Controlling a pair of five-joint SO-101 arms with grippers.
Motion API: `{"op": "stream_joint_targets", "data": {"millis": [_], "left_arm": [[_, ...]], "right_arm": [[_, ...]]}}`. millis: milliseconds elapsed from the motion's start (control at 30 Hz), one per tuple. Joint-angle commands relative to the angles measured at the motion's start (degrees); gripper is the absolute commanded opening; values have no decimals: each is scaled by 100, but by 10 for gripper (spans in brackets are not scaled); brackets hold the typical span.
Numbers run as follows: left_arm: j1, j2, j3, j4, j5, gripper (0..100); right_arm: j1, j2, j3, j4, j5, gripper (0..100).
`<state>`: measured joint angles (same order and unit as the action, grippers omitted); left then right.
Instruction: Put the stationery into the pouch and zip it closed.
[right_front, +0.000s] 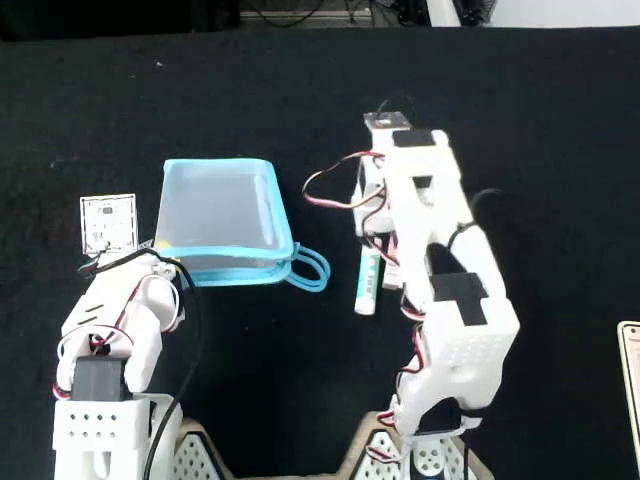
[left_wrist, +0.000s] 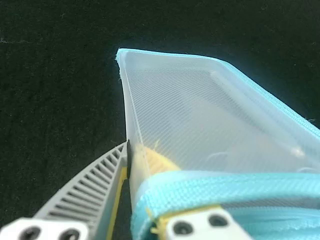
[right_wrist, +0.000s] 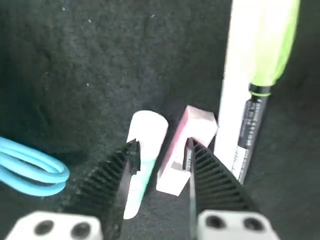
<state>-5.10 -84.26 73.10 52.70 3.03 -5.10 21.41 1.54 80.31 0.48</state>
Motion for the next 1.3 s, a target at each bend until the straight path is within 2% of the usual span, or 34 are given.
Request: {"op": "stream_joint_targets", "data": {"millis": [0,333,567,733,933,1100,1267], "left_arm": [[4,-79,-136,-88,-62,30],[4,-79,-119,-88,-62,30],[4,-79,-119,-88,-62,30],[4,-79,-119,-88,-62,30],[4,-79,-119,-88,-62,30],[4,-79,-119,-88,-62,30],[4,-79,-127,-88,-62,30]], "right_arm": [[-97,-382,92,-369,18,141],[-123,92,-92,-475,9,141],[-615,75,-57,-158,9,141],[-519,75,-75,-185,18,140],[-290,66,-101,-334,26,7],[-220,-127,-48,-308,18,10],[-220,-1051,690,-668,18,11]]}}
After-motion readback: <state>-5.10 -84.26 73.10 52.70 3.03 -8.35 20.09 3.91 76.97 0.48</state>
